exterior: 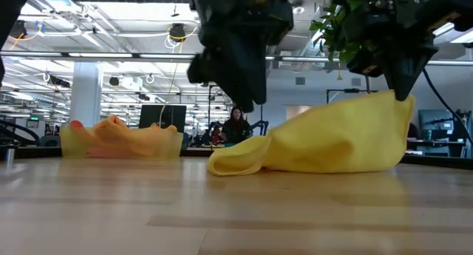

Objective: Fold microfiber towels
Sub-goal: Fold the yellow microfiber cloth

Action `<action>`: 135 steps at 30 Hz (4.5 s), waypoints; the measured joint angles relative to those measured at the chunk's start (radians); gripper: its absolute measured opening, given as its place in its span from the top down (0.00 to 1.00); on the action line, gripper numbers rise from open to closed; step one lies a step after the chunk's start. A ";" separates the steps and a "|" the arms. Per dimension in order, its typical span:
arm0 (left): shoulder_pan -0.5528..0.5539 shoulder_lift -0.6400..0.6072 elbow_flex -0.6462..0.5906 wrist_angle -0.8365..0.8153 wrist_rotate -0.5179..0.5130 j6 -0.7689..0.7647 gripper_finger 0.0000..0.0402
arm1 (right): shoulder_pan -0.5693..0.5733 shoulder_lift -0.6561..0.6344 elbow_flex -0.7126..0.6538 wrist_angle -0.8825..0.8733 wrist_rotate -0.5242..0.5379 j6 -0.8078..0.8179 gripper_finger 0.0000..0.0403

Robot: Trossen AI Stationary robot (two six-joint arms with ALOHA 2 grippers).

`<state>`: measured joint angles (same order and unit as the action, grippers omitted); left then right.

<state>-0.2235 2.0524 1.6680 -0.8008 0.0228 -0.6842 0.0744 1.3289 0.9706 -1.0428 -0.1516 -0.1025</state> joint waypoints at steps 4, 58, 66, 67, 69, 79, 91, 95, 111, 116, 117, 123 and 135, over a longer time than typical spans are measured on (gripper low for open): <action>-0.056 -0.011 0.001 -0.037 -0.078 -0.068 0.73 | -0.021 0.000 0.000 0.000 0.000 0.000 0.98; -0.143 0.170 -0.033 -0.108 -0.485 -0.567 0.73 | -0.090 0.000 0.016 -0.061 -0.008 0.043 0.98; -0.143 0.172 -0.029 -0.107 -0.497 -0.560 0.73 | -0.090 0.000 0.033 -0.060 -0.008 0.043 0.98; -0.142 0.174 -0.027 -0.103 -0.511 -0.560 0.73 | -0.090 0.000 0.033 -0.061 -0.008 0.043 0.98; -0.138 0.176 -0.019 -0.100 -0.531 -0.561 0.73 | -0.090 0.000 0.033 -0.060 -0.008 0.042 0.98; -0.111 0.176 -0.013 -0.105 -0.478 -0.540 0.85 | -0.090 0.000 0.033 -0.060 -0.008 0.042 0.98; -0.102 0.111 -0.012 -0.329 -0.386 -0.500 0.99 | -0.090 0.000 0.033 -0.051 0.050 0.024 0.98; -0.091 0.058 -0.011 -0.387 -0.382 -0.409 1.00 | -0.090 0.000 0.057 -0.054 0.093 0.023 0.98; 0.098 -0.145 -0.012 -0.568 -0.475 -0.022 1.00 | -0.113 0.000 0.250 -0.056 0.664 0.032 0.98; 0.196 -0.232 -0.012 -0.550 -0.604 -0.005 1.00 | -0.154 0.000 0.289 -0.015 0.816 0.043 0.98; 0.216 -0.250 -0.012 -0.538 -0.606 0.008 1.00 | -0.162 0.000 0.294 -0.011 0.839 0.044 0.98; 0.222 -0.319 -0.012 -0.464 -0.665 0.054 1.00 | -0.131 -0.039 0.300 -0.026 0.990 0.068 0.98; 0.251 -0.377 0.020 -0.356 -0.846 0.241 1.00 | -0.125 -0.168 0.300 0.181 1.148 -0.056 0.98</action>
<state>0.0276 1.6752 1.6877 -1.1570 -0.8233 -0.4437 -0.0501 1.1610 1.2705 -0.8613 0.9966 -0.1584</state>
